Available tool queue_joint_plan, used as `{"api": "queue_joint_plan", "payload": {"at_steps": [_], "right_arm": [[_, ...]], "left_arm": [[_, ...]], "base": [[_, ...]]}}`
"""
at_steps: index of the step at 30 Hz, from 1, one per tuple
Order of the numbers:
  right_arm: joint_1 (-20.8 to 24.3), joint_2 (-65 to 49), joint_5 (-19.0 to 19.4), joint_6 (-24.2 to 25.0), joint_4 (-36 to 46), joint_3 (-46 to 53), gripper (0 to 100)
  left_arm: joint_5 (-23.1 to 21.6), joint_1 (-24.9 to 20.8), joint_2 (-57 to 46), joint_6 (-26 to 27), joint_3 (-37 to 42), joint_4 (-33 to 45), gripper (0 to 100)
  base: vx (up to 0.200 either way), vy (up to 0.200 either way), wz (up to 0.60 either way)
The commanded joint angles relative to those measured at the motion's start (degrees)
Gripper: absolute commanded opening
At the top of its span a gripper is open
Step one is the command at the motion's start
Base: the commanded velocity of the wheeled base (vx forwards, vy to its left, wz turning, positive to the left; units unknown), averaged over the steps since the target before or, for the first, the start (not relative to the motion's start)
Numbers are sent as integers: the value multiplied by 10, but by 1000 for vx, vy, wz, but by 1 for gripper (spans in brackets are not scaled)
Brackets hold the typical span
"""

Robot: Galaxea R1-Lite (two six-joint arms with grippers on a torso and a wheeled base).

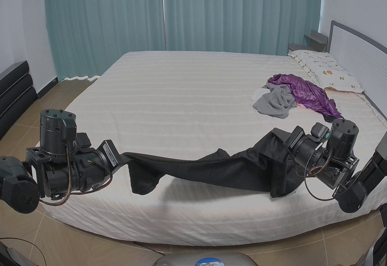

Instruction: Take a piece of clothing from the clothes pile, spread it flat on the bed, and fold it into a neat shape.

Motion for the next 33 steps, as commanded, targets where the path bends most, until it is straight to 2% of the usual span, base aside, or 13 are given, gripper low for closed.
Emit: {"api": "queue_joint_plan", "payload": {"at_steps": [1, 18, 23, 30, 33], "right_arm": [[0, -9, 0, -1, 0, 1, 0], [4, -74, -31, -5, 0, 79, 0], [7, -99, -31, -6, 0, 102, 0], [13, -191, -31, -23, 9, 142, 0], [19, -240, -32, -34, 16, 143, 0]], "left_arm": [[2, -1, -1, 1, 1, -1, 0], [7, -15, -27, 1, 35, 1, 0], [8, -25, -43, 1, 46, 1, 0], [15, -43, -86, 2, 55, 3, 0], [31, -50, -114, 3, 50, 15, 0]], "base": [[0, 0, 0], [0, 0, 0], [-200, 0, 0], [-200, 0, 0], [0, 0, 0]]}}
